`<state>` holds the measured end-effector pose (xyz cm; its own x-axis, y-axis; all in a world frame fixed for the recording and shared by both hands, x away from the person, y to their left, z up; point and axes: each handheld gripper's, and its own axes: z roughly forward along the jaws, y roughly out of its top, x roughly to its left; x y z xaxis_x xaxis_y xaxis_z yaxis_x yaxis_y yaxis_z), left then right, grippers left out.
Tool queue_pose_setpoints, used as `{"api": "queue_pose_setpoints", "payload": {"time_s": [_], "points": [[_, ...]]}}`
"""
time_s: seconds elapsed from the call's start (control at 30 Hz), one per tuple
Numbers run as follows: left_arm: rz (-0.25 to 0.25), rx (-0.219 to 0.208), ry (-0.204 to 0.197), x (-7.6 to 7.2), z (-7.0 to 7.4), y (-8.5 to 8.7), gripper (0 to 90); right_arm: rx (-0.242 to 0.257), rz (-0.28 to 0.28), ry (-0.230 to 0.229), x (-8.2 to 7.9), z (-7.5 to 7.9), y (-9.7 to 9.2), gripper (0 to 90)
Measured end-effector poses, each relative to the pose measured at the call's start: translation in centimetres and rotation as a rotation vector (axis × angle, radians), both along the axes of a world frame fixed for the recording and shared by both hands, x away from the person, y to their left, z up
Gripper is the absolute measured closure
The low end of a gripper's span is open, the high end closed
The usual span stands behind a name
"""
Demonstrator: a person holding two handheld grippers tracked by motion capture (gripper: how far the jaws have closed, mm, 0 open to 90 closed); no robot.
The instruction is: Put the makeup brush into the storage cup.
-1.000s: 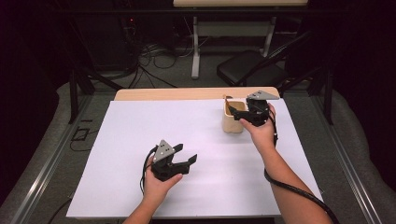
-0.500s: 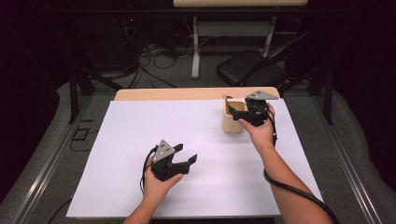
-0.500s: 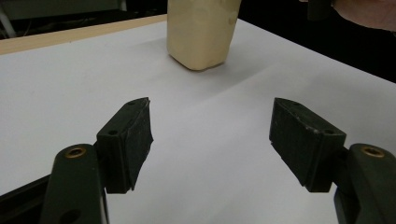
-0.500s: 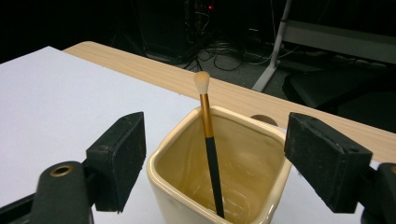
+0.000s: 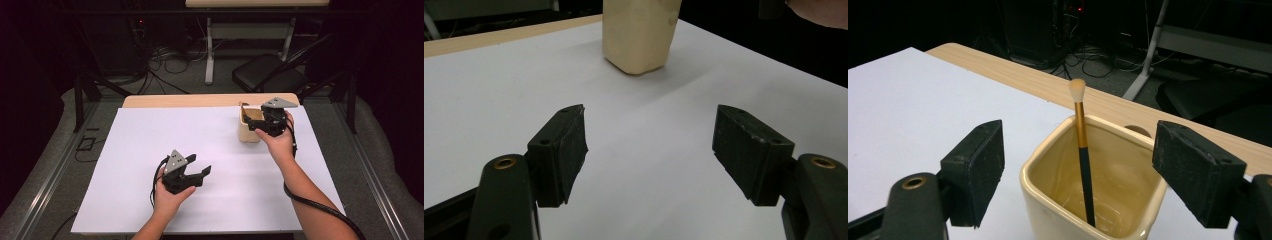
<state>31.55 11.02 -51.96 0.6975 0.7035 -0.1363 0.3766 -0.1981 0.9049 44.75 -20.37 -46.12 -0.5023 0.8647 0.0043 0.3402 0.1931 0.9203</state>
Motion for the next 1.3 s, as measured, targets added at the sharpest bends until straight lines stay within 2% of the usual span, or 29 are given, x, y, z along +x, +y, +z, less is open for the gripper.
{"api": "queue_pose_setpoints", "payload": {"time_s": [0.53, 0.93, 1.3], "points": [[-0.002, 0.003, 0.000, 0.0, 0.0, 0.1, 29.9, -0.012, 0.086, -0.037, -1.7, 1.2, 1.5, 20.6], [0.000, 0.003, 0.001, 0.0, 0.0, 0.1, 29.9, 0.002, 0.145, -0.063, -3.3, 2.1, 2.6, 20.8], [0.001, 0.003, -0.002, 0.0, 0.0, 0.1, 29.9, 0.016, 0.181, -0.078, -4.8, 2.0, 2.7, 21.0]]}}
